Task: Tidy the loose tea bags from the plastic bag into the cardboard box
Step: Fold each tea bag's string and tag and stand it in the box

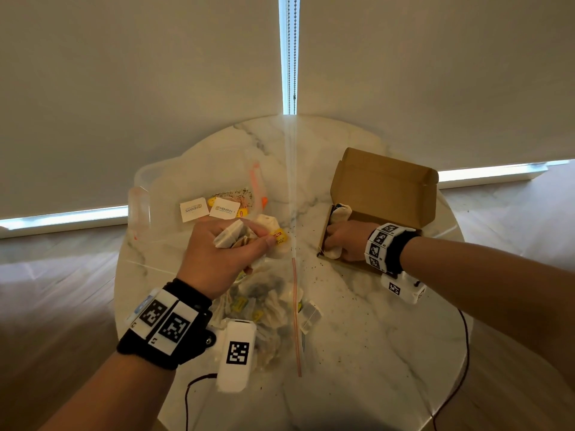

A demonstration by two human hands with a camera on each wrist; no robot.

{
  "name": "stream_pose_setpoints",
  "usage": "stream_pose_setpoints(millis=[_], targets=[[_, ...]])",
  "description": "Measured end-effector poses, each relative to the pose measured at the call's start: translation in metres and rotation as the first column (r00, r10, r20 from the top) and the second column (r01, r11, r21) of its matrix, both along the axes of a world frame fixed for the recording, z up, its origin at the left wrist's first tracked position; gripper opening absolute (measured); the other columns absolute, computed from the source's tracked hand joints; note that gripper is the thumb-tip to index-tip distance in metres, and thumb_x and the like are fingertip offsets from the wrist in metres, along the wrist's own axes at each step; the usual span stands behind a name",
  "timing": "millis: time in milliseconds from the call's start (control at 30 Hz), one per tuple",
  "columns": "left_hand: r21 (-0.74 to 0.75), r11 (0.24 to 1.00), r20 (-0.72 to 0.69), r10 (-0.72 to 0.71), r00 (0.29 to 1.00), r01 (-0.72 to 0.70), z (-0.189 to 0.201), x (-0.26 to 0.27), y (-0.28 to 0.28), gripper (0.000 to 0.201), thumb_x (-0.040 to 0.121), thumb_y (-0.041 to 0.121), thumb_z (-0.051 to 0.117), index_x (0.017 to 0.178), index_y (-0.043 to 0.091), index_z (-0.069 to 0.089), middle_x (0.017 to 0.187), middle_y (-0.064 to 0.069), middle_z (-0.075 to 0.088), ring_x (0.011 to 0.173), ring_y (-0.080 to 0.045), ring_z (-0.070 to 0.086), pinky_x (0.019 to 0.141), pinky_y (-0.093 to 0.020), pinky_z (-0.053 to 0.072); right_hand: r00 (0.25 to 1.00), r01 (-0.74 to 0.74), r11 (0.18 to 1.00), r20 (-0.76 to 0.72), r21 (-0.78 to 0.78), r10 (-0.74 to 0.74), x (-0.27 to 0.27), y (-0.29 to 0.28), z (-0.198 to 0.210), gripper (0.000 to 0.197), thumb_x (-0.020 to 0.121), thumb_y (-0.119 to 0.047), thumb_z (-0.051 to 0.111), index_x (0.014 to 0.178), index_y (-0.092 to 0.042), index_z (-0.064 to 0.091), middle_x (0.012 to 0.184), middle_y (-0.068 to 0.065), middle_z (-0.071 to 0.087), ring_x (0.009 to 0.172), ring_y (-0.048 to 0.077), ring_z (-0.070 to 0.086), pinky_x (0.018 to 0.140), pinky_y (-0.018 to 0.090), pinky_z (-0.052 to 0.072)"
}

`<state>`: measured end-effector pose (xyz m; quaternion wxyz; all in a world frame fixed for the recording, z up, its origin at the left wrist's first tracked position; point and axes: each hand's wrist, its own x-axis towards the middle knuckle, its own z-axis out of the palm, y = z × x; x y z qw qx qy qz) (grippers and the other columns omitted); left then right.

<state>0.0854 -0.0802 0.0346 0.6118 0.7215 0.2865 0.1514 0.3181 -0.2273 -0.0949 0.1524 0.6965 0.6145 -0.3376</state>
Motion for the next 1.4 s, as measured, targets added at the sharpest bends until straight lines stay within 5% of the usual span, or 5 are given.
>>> stream_pose_setpoints(millis=[533,700,1000,1167,1400], targets=[[-0.018,1.000,0.017,0.002,1.000,-0.001,-0.001,-0.004,0.006,0.009,0.079,0.010,0.078,0.071,0.012,0.075,0.071,-0.021,0.070,0.058,-0.045,0.058,0.043,-0.026,0.047,0.999,-0.041,0.999,0.008,0.029,0.041,0.006,0.003,-0.002,0.026,0.096,-0.014,0.051,0.117,-0.010,0.065,0.114,0.008,0.060,0.105,0.025,0.057,0.084,0.031,0.045],[-0.012,1.000,0.008,-0.001,1.000,0.001,-0.003,-0.003,0.004,0.010,0.079,0.008,0.079,0.070,0.012,0.075,0.067,-0.014,0.070,0.050,-0.027,0.058,0.043,-0.027,0.047,0.998,-0.066,0.998,0.019,0.008,0.066,0.002,0.001,-0.005,0.036,0.088,-0.013,0.064,0.123,-0.015,0.062,0.116,0.007,0.053,0.102,0.028,0.056,0.084,0.034,0.050],[-0.023,1.000,-0.005,0.019,1.000,-0.019,-0.004,-0.005,0.002,0.009,0.079,0.006,0.078,0.072,0.009,0.074,0.069,-0.012,0.071,0.052,-0.024,0.059,0.044,-0.027,0.047,0.995,-0.075,0.997,0.063,-0.026,0.076,-0.002,0.003,-0.002,0.019,0.090,-0.017,0.059,0.106,-0.016,0.070,0.110,0.003,0.054,0.097,0.026,0.057,0.082,0.038,0.053],[-0.035,0.999,0.000,0.023,1.000,-0.023,-0.003,-0.004,0.003,0.005,0.080,0.003,0.076,0.076,0.002,0.073,0.067,-0.007,0.071,0.050,-0.017,0.058,0.042,-0.022,0.045,0.993,0.121,0.990,-0.010,0.078,-0.121,0.003,0.002,0.003,0.019,0.091,-0.015,0.055,0.105,-0.014,0.068,0.104,0.003,0.059,0.091,0.024,0.058,0.077,0.031,0.048],[-0.017,1.000,0.010,0.015,1.000,-0.015,-0.005,-0.003,0.003,0.006,0.079,0.007,0.079,0.075,0.004,0.074,0.065,-0.017,0.069,0.050,-0.024,0.056,0.044,-0.026,0.047,0.865,0.500,0.815,-0.210,0.293,-0.455,-0.004,-0.010,0.018,0.009,0.086,-0.017,0.067,0.091,-0.010,0.069,0.094,0.004,0.066,0.086,0.023,0.062,0.078,0.036,0.053]])
